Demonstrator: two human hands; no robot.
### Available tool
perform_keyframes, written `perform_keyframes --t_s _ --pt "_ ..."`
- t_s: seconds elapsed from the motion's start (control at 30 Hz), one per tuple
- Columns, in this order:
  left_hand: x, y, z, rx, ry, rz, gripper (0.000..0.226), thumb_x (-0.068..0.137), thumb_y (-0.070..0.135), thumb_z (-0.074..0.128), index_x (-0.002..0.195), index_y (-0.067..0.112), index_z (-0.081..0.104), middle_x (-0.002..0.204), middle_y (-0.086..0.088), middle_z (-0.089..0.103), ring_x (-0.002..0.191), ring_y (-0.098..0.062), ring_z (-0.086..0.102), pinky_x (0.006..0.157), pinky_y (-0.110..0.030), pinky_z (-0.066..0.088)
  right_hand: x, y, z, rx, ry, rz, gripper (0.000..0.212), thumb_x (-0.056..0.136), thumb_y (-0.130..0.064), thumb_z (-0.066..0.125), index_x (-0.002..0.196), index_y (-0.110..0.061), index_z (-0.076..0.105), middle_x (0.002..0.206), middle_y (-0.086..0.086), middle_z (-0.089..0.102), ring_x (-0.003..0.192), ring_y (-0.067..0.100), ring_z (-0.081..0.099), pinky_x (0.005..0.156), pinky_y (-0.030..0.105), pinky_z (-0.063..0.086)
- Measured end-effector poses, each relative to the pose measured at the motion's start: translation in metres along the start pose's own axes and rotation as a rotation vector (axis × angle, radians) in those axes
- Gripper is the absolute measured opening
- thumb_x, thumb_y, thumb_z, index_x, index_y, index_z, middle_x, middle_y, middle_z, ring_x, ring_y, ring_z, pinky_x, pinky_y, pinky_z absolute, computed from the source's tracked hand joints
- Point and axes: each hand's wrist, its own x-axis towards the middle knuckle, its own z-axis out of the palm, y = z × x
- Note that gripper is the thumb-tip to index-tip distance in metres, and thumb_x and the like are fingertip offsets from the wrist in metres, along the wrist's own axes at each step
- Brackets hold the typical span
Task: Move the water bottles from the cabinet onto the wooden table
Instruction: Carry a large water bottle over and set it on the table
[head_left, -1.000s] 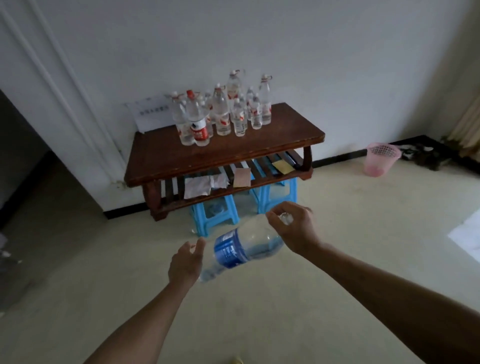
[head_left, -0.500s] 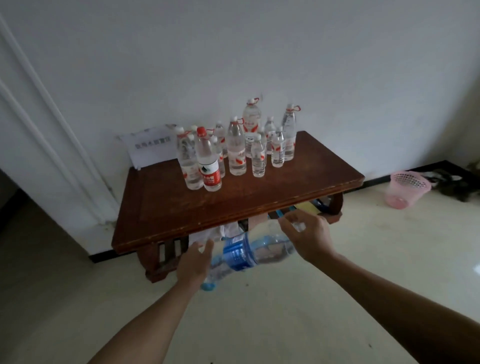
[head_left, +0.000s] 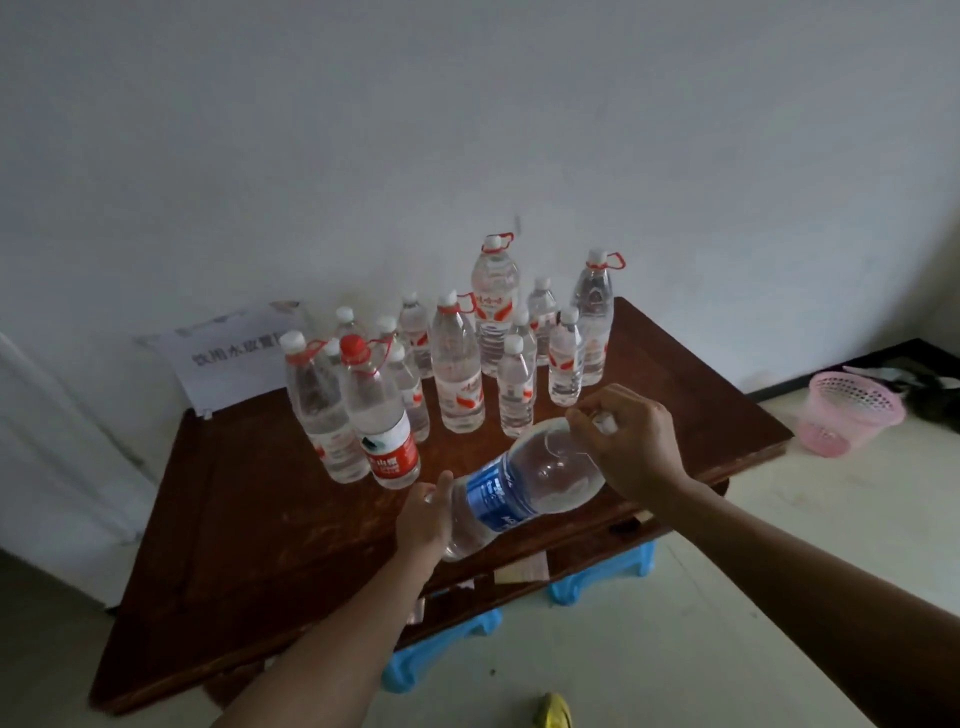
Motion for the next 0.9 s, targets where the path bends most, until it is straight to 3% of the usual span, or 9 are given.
perform_keyframes --t_s 0.13,0.27,0.37,0.5,0.63,0.73,0.8,0.9 --pt "0.064 0.023 0.019 0.003 -0.026 -0.001 0.053 0.094 0.058 0.04 0.108 0.011 0.063 0.109 -0.006 0.067 0.103 -0.026 0.062 0.096 -0.048 0.047 0.069 0.024 0.028 -0.049 -0.054 -0.072 0.013 0.081 -0.034 0.069 0.078 -0.021 0.071 0.077 -0.013 0.065 0.067 0.003 0.06 0.061 0.028 0.051" --pt "0.125 0.033 0.031 -0.032 -0.032 -0.068 0.051 0.095 0.058 0.039 0.103 0.015 0.064 0.103 -0.005 0.069 0.098 -0.023 0.064 0.094 -0.045 0.048 0.124 0.042 0.062 -0.086 -0.116 -0.163 0.011 0.081 -0.027 0.072 0.075 -0.018 0.07 0.075 -0.012 0.062 0.062 0.005 0.057 0.054 0.026 0.048" --pt "0.148 0.043 0.038 -0.118 -0.052 -0.109 0.042 0.099 0.049 0.04 0.099 0.015 0.065 0.097 -0.002 0.068 0.096 -0.021 0.064 0.091 -0.041 0.049 0.146 0.048 0.083 -0.11 -0.154 -0.229 0.011 0.083 -0.028 0.07 0.076 -0.018 0.069 0.076 -0.01 0.063 0.062 0.006 0.057 0.052 0.03 0.049" --pt "0.18 0.046 0.055 -0.232 -0.073 -0.192 0.029 0.102 0.032 0.042 0.079 0.02 0.056 0.08 0.007 0.058 0.088 -0.019 0.059 0.093 -0.041 0.045 0.17 0.056 0.113 -0.135 -0.212 -0.269 0.01 0.086 -0.028 0.065 0.08 -0.02 0.069 0.08 -0.01 0.065 0.064 0.006 0.057 0.052 0.032 0.05" --pt "0.2 0.034 0.064 -0.4 -0.074 -0.336 0.032 0.101 0.037 0.044 0.101 0.012 0.065 0.097 -0.008 0.068 0.097 -0.026 0.064 0.087 -0.041 0.05 0.186 0.054 0.135 -0.158 -0.248 -0.276 0.013 0.087 -0.028 0.061 0.083 -0.018 0.069 0.082 -0.008 0.066 0.065 0.009 0.06 0.052 0.033 0.05" --pt "0.209 0.028 0.063 -0.387 -0.055 -0.378 0.039 0.1 0.039 0.043 0.112 0.008 0.064 0.108 -0.011 0.068 0.098 -0.024 0.063 0.087 -0.037 0.048 0.198 0.041 0.15 -0.167 -0.268 -0.286 0.015 0.088 -0.029 0.06 0.083 -0.018 0.068 0.08 -0.008 0.066 0.064 0.009 0.059 0.052 0.032 0.05" --pt "0.207 0.03 0.058 -0.36 -0.033 -0.376 0.04 0.1 0.029 0.042 0.122 0.0 0.058 0.114 -0.016 0.066 0.094 -0.02 0.059 0.082 -0.034 0.043 0.205 0.03 0.161 -0.162 -0.298 -0.262 0.017 0.088 -0.034 0.06 0.082 -0.019 0.068 0.08 -0.009 0.065 0.064 0.007 0.057 0.055 0.031 0.051" --pt "0.197 0.028 0.046 -0.234 -0.002 -0.353 0.032 0.101 0.017 0.036 0.112 -0.004 0.058 0.105 -0.019 0.061 0.081 -0.016 0.049 0.073 -0.03 0.037 0.209 0.013 0.178 -0.113 -0.361 -0.219 0.018 0.087 -0.037 0.062 0.08 -0.021 0.065 0.082 -0.012 0.062 0.067 0.006 0.056 0.058 0.03 0.049"
